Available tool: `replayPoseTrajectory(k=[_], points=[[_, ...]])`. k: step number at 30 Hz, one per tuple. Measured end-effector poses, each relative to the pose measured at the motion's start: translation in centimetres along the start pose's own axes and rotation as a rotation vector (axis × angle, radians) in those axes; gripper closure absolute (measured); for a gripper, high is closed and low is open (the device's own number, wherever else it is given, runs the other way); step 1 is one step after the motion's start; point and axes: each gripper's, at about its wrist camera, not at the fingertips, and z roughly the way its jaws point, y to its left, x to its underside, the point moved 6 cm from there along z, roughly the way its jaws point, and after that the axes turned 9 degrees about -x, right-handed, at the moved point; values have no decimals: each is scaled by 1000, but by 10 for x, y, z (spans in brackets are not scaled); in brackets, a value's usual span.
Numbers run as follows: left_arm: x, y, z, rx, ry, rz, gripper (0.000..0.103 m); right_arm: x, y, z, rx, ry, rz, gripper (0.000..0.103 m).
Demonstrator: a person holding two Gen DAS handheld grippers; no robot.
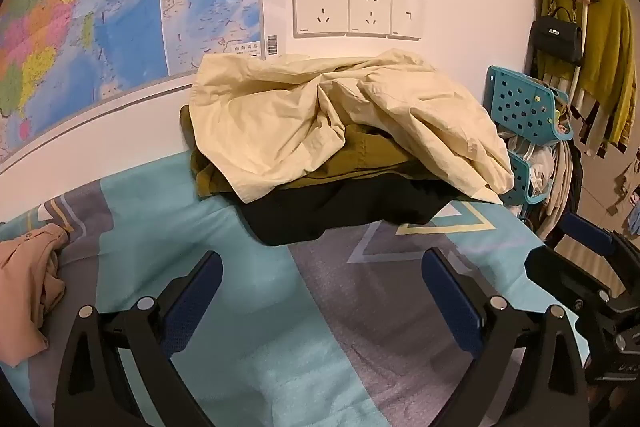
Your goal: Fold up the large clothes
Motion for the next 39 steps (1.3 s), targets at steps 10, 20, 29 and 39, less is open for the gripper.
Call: replayPoseTrajectory(k=[10,20,29,39], points=[[1,-3,1,5,-3,-6,7,2,4,2,9,2,-14,5],[-1,-3,-5,10,-13,-3,7,0,2,4,13,1,-20,5],[-2,-1,-5,9,-10,-13,7,-2,0,0,11,4,-20,5],[-4,2,-3,7,-9,-19,7,-2,0,0,11,1,-21,5]])
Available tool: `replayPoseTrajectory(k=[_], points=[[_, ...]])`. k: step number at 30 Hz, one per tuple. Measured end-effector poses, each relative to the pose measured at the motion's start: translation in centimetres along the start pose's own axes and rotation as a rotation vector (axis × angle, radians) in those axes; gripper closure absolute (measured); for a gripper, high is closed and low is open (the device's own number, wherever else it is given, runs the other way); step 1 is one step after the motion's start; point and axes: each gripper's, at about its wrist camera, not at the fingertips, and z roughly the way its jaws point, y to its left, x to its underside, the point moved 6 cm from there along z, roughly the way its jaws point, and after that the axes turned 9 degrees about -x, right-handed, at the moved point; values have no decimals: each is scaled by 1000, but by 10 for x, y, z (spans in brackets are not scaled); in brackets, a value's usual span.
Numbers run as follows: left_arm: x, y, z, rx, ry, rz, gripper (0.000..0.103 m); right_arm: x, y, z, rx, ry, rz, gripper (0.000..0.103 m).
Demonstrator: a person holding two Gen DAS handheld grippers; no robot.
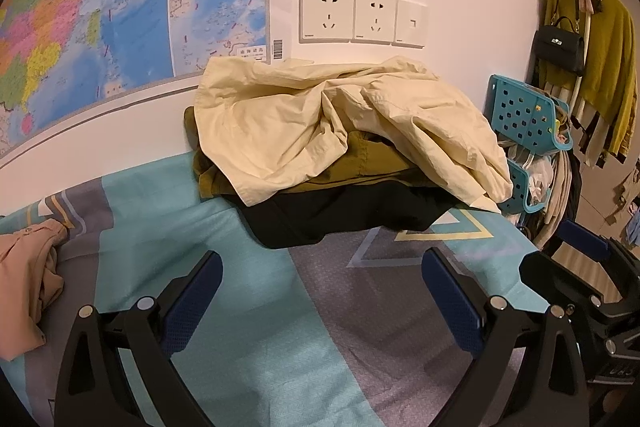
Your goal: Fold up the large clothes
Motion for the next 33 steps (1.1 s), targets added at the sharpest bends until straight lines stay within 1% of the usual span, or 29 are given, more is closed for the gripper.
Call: replayPoseTrajectory(k=[33], points=[[2,-3,-3,-1,-6,1,7,-1,4,2,-5,2,-4,5]])
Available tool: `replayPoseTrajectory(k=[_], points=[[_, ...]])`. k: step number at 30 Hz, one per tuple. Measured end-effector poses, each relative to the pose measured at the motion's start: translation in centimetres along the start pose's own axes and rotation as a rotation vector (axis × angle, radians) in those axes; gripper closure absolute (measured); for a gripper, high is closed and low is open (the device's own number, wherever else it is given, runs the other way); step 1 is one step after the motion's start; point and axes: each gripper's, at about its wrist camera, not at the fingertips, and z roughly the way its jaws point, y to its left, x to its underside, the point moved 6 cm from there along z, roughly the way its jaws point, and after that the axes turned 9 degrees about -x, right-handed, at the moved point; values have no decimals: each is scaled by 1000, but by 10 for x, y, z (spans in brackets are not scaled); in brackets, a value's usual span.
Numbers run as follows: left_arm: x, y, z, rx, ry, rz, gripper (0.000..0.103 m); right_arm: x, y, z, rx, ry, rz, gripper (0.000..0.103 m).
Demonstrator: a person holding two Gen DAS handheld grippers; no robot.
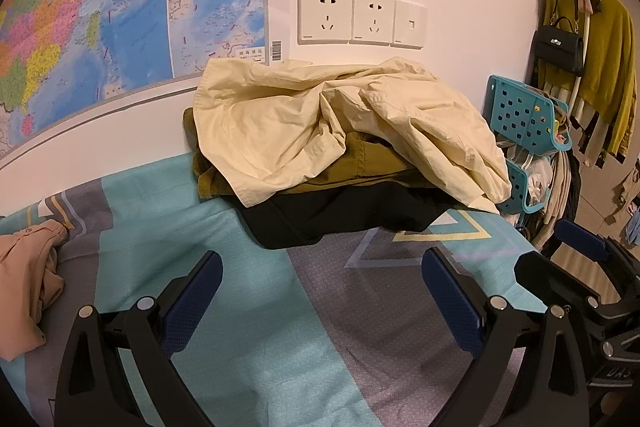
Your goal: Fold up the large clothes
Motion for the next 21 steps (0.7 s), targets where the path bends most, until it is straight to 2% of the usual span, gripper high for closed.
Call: replayPoseTrajectory(k=[21], points=[[-2,2,3,-2,7,-3,7,-5,1,5,-1,8,-16,5]])
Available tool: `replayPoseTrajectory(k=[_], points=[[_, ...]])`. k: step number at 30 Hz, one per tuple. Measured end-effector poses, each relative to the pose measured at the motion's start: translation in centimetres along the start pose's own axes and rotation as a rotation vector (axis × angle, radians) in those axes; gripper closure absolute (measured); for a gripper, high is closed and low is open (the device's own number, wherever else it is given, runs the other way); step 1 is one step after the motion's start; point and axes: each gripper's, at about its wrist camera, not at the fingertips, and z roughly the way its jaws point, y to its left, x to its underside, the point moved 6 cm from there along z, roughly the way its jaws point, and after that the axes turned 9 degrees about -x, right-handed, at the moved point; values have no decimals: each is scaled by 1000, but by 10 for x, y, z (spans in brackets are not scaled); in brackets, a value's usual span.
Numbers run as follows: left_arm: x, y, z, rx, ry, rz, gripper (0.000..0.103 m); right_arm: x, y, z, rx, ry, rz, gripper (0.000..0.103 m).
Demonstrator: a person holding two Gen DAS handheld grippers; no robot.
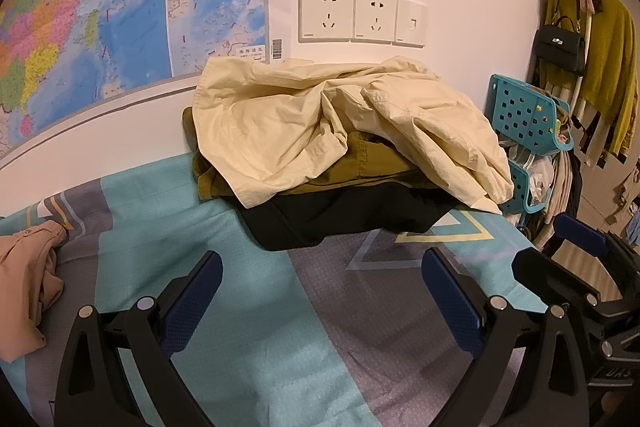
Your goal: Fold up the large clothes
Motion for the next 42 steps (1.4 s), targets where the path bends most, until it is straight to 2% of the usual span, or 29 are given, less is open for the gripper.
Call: replayPoseTrajectory(k=[9,12,16,18,20,23,24,25,26,28,31,33,36,38,39,40,41,42], points=[[-7,13,24,-30,31,-22,7,-20,-2,22,-1,28,-77,5],[-8,22,40,-50,52,-39,7,-40,-3,42,-18,43,-117,5],[-11,33,56,-80,71,-48,7,-72,-7,84,46,67,-234,5],[-11,38,61,-88,78,-56,7,-83,-9,105,47,92,-270,6],[-12,43,66,-93,84,-63,7,-91,-11,129,40,119,-302,6],[-11,48,75,-103,100,-73,7,-95,-20,157,86,162,-328,11],[-10,49,77,-106,108,-77,7,-94,-25,166,95,181,-323,21],[-9,50,80,-106,115,-81,7,-93,-29,175,103,202,-326,39],[-8,51,82,-105,121,-82,7,-91,-31,180,109,225,-336,48],[-6,52,85,-112,128,-79,7,-90,-31,181,100,243,-354,75],[-6,56,88,-115,128,-84,7,-99,-25,155,90,194,-394,92],[-9,59,88,-115,123,-88,7,-108,-20,120,53,129,-404,96],[-15,62,90,-120,104,-89,7,-113,-13,74,3,84,-429,96],[-21,64,93,-128,89,-85,7,-107,-9,59,-26,120,-463,93],[-23,65,95,-134,86,-83,7,-103,-9,56,-16,145,-472,84],[-25,66,99,-139,85,-83,7,-96,-8,56,-7,170,-488,70],[-26,68,102,-140,88,-85,7,-85,-7,59,13,214,-525,62],[-28,69,107,-142,93,-89,7,-77,-8,63,57,230,-559,46]])
